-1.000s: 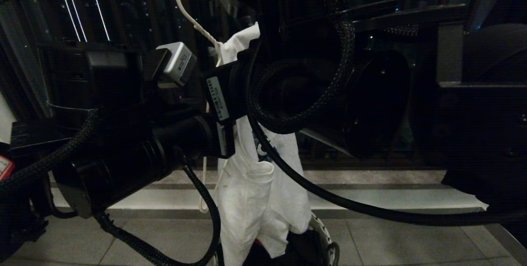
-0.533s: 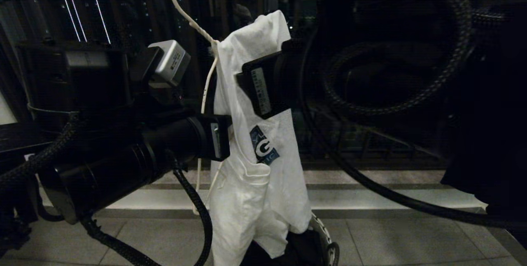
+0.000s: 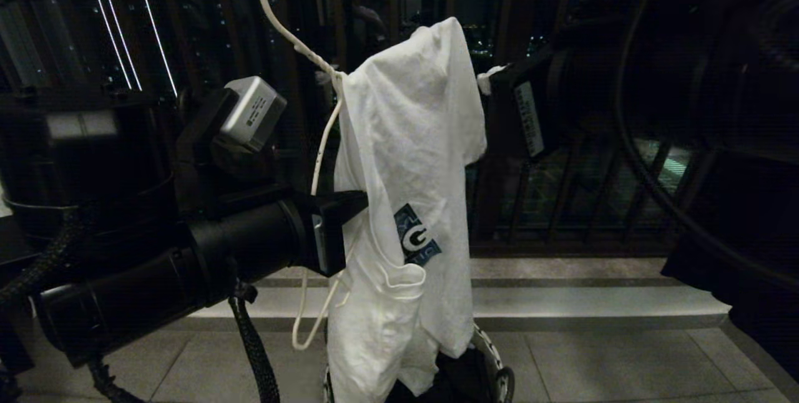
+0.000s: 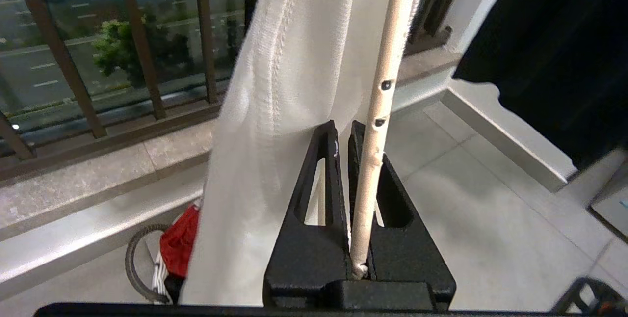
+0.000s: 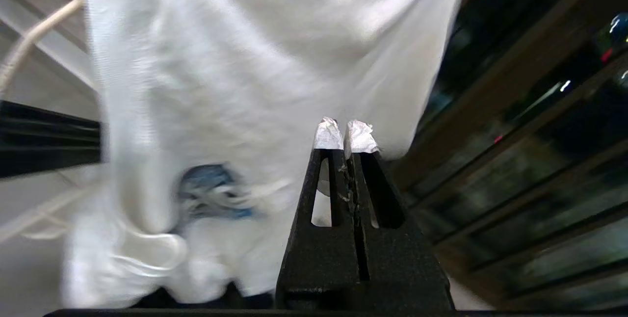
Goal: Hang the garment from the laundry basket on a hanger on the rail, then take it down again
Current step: Hang the clothes on the clothes rack
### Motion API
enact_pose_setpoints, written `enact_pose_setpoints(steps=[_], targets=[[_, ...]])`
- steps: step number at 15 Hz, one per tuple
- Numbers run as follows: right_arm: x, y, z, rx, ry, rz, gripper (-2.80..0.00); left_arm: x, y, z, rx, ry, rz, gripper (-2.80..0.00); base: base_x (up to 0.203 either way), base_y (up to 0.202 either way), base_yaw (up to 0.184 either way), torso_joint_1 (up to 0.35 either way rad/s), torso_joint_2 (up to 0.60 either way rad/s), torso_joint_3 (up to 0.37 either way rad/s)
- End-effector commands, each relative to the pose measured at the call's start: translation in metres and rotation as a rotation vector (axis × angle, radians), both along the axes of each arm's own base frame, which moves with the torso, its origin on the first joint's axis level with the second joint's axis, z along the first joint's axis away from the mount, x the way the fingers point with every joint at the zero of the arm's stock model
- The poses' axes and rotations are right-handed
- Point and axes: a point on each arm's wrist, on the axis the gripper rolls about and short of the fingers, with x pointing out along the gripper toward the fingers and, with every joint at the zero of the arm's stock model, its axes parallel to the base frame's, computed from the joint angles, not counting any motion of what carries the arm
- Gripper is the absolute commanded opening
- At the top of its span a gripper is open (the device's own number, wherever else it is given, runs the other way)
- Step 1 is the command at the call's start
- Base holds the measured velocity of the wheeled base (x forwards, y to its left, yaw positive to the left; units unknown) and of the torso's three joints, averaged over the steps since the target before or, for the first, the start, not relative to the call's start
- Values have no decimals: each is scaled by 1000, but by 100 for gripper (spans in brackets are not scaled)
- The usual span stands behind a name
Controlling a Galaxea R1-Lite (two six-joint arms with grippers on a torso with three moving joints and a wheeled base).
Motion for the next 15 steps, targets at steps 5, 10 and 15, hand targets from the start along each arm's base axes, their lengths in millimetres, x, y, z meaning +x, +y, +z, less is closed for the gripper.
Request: enact_pose_setpoints(steps=[5, 10, 15], targets=[[-17, -27, 11, -200, 0, 140, -280, -4, 7, -8, 16, 17, -97, -280, 0, 0, 0, 0, 0, 0], [-24, -31, 8, -278, 78, 299, -280, -9, 17, -13, 31, 14, -191, -280, 0, 0, 0, 0, 0, 0], [-22, -27, 3, -377, 63, 370, -280, -13, 19, -16, 49, 10, -230, -280, 0, 0, 0, 0, 0, 0]])
